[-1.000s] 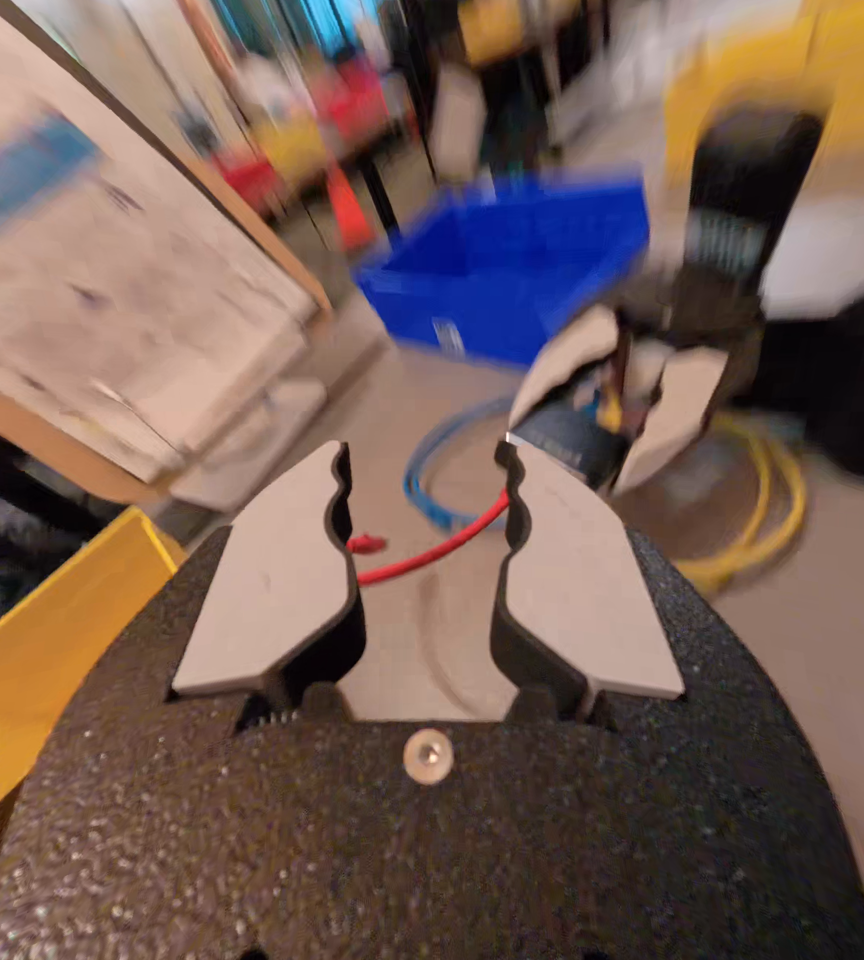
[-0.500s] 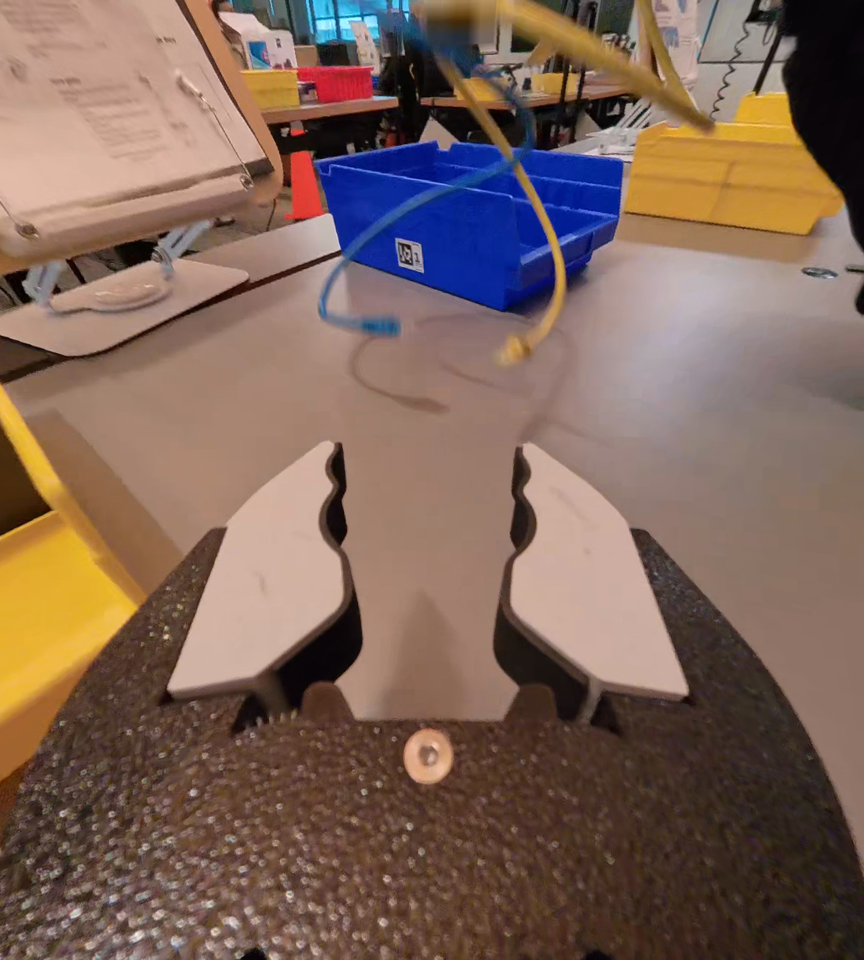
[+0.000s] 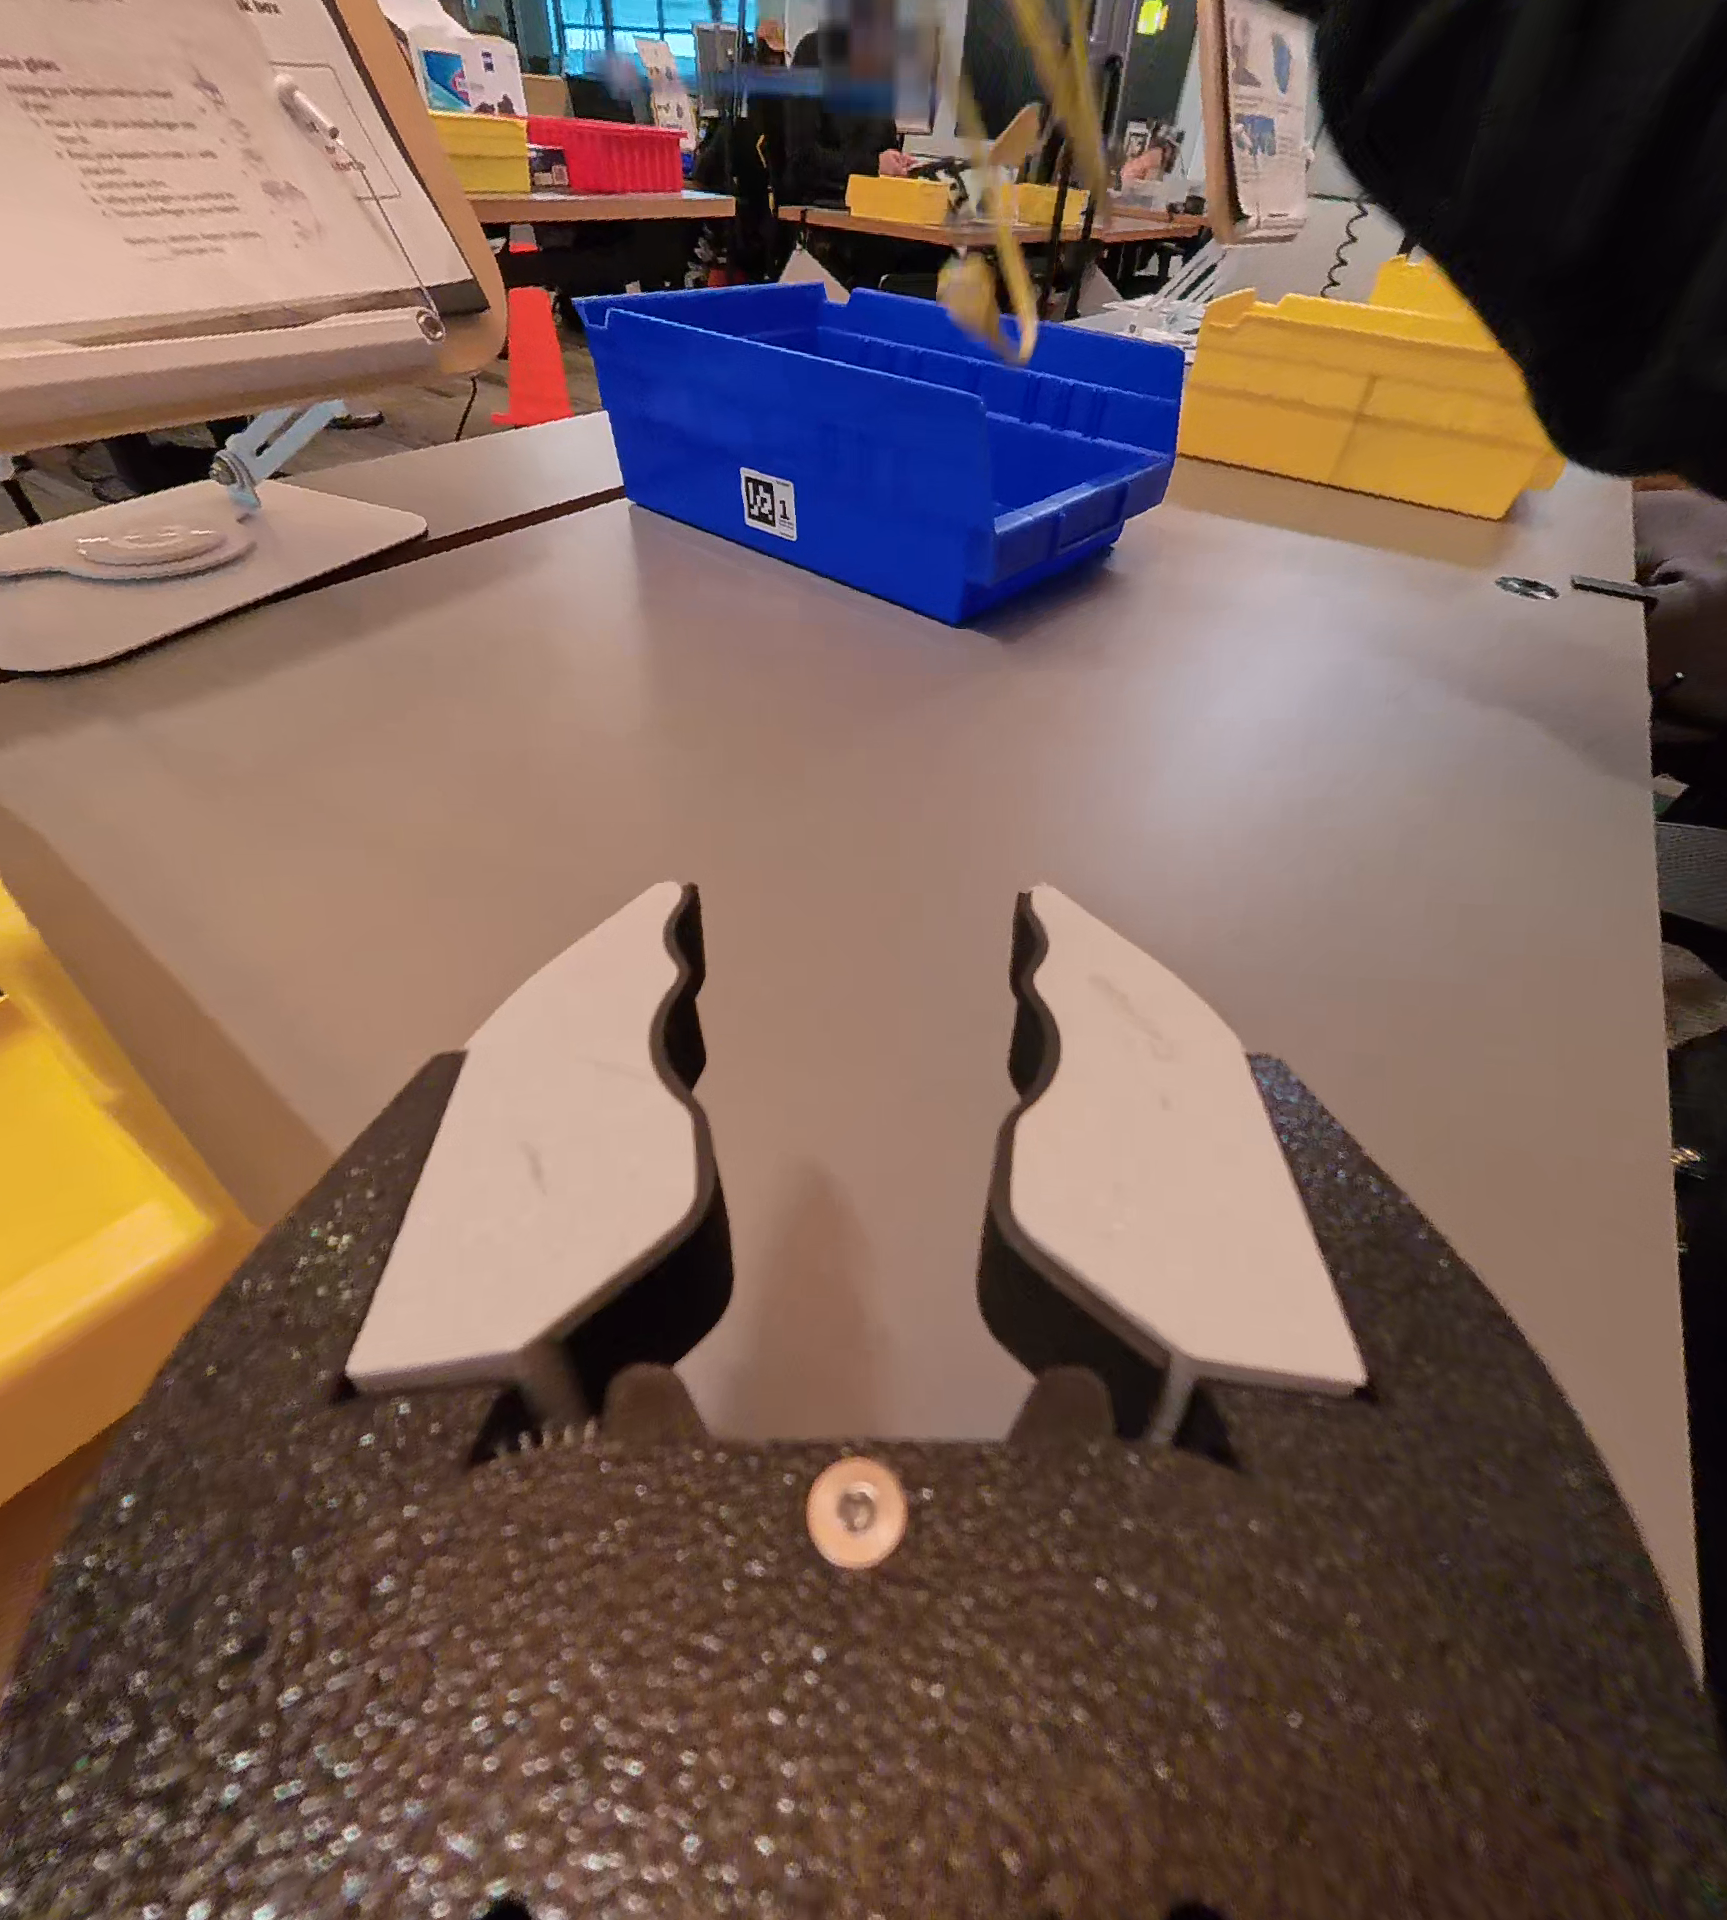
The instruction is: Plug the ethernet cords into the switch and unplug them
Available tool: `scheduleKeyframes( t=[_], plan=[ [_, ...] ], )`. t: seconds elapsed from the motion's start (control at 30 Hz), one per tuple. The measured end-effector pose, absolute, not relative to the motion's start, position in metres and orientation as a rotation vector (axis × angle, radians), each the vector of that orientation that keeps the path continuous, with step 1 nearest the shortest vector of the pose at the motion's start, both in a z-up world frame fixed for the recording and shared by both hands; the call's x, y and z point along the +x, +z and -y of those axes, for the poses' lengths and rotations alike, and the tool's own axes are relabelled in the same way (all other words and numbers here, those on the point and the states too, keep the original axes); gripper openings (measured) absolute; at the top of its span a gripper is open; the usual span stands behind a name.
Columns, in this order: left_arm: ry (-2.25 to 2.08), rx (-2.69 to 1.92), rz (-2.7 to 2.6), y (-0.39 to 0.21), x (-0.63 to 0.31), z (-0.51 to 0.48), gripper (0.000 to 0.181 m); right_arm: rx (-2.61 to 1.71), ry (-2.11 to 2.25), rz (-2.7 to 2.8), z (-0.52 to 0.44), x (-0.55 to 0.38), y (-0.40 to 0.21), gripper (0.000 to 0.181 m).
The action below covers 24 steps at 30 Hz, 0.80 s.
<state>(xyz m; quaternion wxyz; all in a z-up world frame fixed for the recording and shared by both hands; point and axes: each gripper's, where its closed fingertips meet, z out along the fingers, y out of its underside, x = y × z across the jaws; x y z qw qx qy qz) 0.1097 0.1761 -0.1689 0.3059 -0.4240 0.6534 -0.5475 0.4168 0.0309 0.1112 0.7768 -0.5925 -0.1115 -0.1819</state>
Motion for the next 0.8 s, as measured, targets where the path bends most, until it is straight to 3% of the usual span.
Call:
scheduleKeyframes(
  t=[0.2, 0.53, 0.67, 0.8],
  plan=[
    [-1.445, -1.107, -1.723, -0.168, 0.109, -0.176, 0.056, -1.432, -0.429, 0.008, -0.022, 0.465, -0.011, 0.063],
    [-1.433, -1.115, -1.767, -0.172, 0.110, -0.172, 0.055, -1.898, -0.431, -0.025, -0.004, 0.472, -0.130, 0.063],
    [-1.411, -1.105, -1.802, -0.176, 0.110, -0.169, 0.054, -1.811, -0.417, -0.092, -0.006, 0.482, -0.112, 0.064],
    [-1.394, -1.105, -1.827, -0.179, 0.110, -0.167, 0.054, -1.451, -0.347, -0.124, -0.003, 0.485, -0.027, 0.063]
  ],
)
